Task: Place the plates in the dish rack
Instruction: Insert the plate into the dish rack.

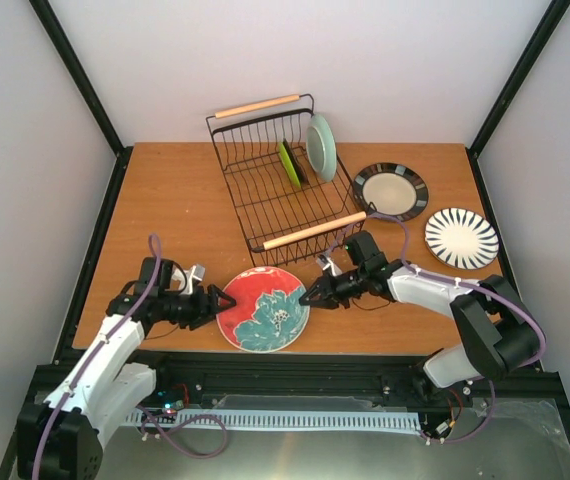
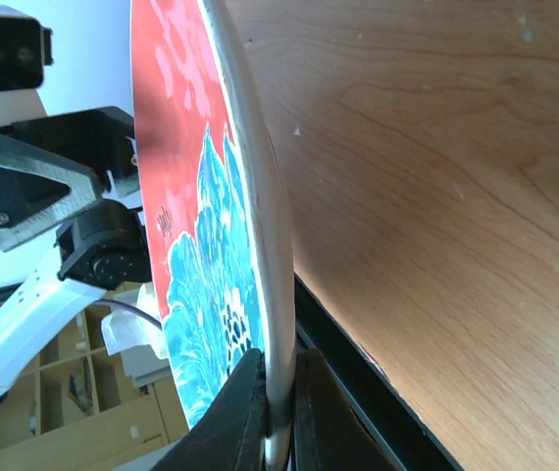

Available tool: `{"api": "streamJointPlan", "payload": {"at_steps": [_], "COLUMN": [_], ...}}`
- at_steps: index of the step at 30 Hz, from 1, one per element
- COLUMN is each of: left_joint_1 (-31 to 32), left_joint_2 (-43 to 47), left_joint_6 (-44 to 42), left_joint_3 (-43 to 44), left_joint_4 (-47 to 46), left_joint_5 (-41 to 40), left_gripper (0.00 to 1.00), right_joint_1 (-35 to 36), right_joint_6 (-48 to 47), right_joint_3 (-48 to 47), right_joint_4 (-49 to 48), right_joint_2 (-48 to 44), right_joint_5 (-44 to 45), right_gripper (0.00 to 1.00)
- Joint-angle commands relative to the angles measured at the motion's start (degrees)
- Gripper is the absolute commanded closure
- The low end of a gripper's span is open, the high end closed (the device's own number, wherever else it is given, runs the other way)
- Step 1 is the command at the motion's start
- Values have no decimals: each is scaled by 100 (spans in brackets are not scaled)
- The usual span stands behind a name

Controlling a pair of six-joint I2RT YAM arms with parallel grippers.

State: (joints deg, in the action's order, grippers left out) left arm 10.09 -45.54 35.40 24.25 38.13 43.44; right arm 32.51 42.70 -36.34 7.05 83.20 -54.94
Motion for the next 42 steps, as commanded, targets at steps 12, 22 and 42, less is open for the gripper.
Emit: {"api": "streamJointPlan", "payload": {"at_steps": [12,22,42], "left_joint_1": [36,37,38], "left_joint_2": [333,586,1039], "left_joint_6": [248,266,192], "left_joint_3": [168,170,952], "left_joint_4": [120,334,1037], "left_joint_5": [249,285,626], "left_gripper": [57,63,99], "right_joint_1": [256,386,1096], "right_joint_6": [245,446,81], "right_joint_3": [-475,-584,-1370], "right_joint_4": [-545,-750,110], "right_joint_2": [-304,-309,-195], "right_joint_5": [-494,-382,-75], "right_gripper": [97,97,97]}}
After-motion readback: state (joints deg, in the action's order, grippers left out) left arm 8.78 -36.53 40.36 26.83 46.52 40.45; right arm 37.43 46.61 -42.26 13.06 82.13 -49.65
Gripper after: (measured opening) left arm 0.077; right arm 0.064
